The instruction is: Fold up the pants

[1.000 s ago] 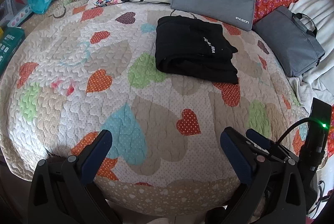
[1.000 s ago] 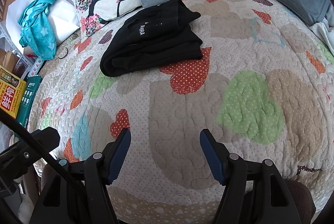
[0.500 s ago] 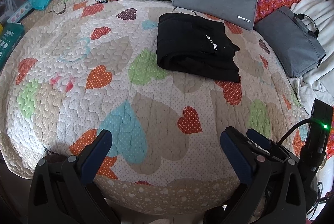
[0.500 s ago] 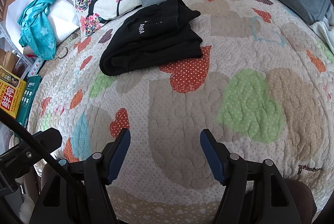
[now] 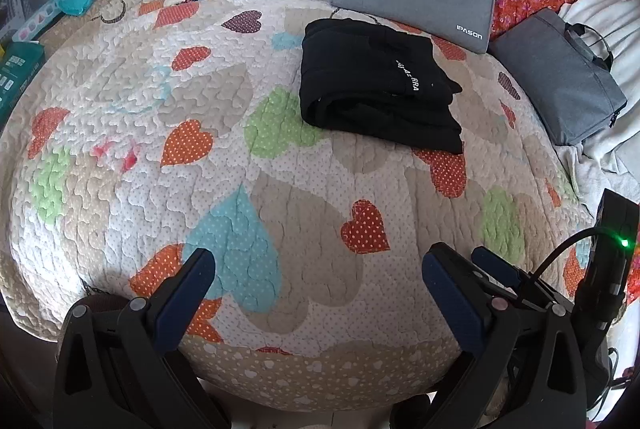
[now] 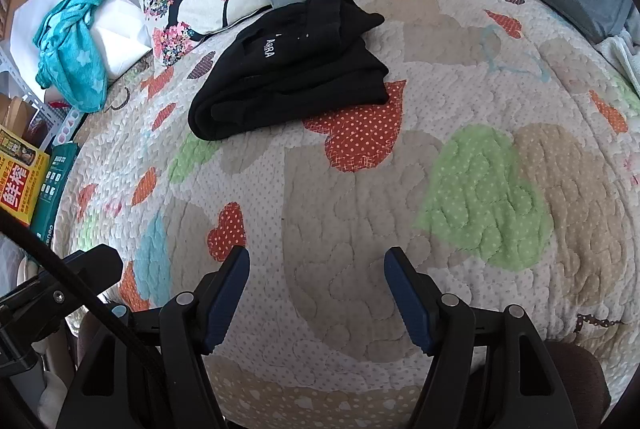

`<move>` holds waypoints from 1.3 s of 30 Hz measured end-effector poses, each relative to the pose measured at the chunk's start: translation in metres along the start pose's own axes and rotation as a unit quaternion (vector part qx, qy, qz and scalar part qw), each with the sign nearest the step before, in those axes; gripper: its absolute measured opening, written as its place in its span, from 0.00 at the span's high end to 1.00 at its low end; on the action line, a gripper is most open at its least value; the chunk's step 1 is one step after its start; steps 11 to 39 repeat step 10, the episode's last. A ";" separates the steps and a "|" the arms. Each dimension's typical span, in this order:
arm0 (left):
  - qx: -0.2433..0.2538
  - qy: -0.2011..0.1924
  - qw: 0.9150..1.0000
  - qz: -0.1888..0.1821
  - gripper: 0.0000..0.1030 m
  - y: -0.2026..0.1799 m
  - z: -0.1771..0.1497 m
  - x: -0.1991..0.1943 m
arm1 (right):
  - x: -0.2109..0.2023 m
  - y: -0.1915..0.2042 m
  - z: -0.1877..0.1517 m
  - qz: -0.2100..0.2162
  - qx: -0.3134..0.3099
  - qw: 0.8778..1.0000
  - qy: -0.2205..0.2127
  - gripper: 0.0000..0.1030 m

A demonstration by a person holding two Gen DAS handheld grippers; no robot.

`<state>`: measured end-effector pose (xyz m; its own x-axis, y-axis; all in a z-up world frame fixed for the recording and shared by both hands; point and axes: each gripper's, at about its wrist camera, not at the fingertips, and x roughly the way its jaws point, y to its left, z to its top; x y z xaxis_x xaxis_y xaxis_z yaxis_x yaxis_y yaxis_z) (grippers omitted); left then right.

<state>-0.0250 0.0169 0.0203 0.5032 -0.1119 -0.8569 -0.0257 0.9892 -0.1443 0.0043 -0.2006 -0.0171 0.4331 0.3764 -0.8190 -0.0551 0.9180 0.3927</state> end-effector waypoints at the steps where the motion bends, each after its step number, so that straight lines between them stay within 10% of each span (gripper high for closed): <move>1: -0.001 0.001 1.000 0.000 0.00 0.000 0.000 0.001 | 0.001 0.000 0.001 0.000 0.000 1.000 0.000 0.28; 39: -0.002 0.001 1.000 0.003 0.00 0.005 0.007 0.008 | 0.003 -0.002 0.004 -0.001 0.002 1.000 0.004 0.27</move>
